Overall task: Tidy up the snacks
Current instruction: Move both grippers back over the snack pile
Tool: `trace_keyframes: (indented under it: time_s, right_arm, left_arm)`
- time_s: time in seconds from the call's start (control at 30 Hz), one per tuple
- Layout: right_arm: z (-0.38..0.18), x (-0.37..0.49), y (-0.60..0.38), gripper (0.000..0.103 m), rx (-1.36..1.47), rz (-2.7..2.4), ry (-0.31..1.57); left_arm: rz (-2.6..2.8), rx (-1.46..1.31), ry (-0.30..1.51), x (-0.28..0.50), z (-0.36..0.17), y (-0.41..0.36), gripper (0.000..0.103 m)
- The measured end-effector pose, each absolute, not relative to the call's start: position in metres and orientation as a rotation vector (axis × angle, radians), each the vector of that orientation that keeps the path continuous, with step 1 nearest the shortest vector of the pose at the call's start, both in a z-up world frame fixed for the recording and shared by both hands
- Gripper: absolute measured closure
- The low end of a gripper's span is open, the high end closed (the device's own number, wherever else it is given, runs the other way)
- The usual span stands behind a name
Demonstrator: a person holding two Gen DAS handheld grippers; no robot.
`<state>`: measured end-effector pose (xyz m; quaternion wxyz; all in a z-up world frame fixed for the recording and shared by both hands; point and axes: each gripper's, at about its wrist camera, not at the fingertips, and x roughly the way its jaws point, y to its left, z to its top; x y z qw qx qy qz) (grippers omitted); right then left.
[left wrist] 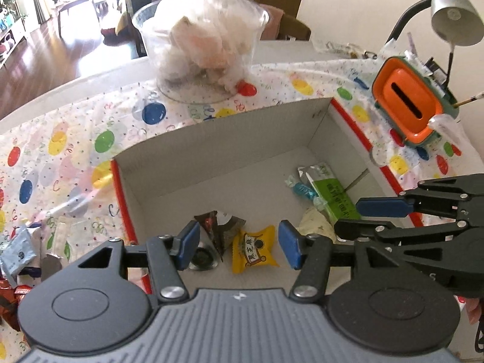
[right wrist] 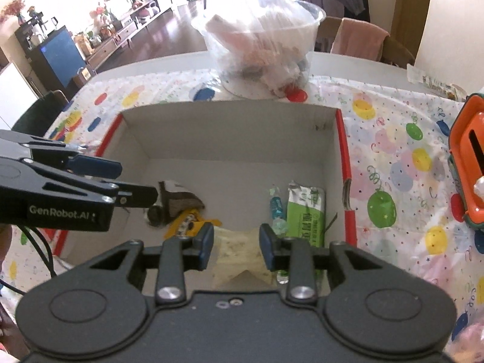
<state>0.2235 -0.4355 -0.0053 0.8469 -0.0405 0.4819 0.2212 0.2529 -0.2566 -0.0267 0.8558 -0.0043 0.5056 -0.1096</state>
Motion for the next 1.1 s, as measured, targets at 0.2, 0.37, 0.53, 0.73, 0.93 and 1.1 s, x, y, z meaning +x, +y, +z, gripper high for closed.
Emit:
trace_keyframes:
  time_s: [0.2, 0.37, 0.53, 0.73, 0.93, 1.1]
  right_arm:
    - [0.011, 0.209, -0.43, 0.071, -0.074, 0.476, 0.973]
    - [0.025, 0.194, -0.417, 0.07, -0.086, 0.491, 0.912]
    - [0.036, 0.181, -0.402, 0.067, -0.082, 0.499, 0.87]
    - [0.045, 0.165, -0.38, 0.04, -0.058, 0.523, 0.825]
    - [0.047, 0.152, -0.347, 0.023, -0.067, 0.556, 0.802]
    - [0.041, 0.144, -0.313, 0.014, -0.085, 0.576, 0.817]
  left_arm:
    - [-0.231, -0.033, 1.002, 0.233, -0.007, -0.242, 0.045]
    - [-0.228, -0.043, 0.954, 0.216, 0.006, -0.227, 0.043]
    - [-0.214, -0.046, 0.898, 0.195, 0.018, -0.206, 0.043]
    - [-0.186, -0.047, 0.837, 0.165, 0.026, -0.172, 0.038]
    - [-0.138, -0.056, 0.804, 0.136, 0.024, -0.131, 0.037]
    - [-0.07, -0.078, 0.792, 0.117, 0.017, -0.089, 0.03]
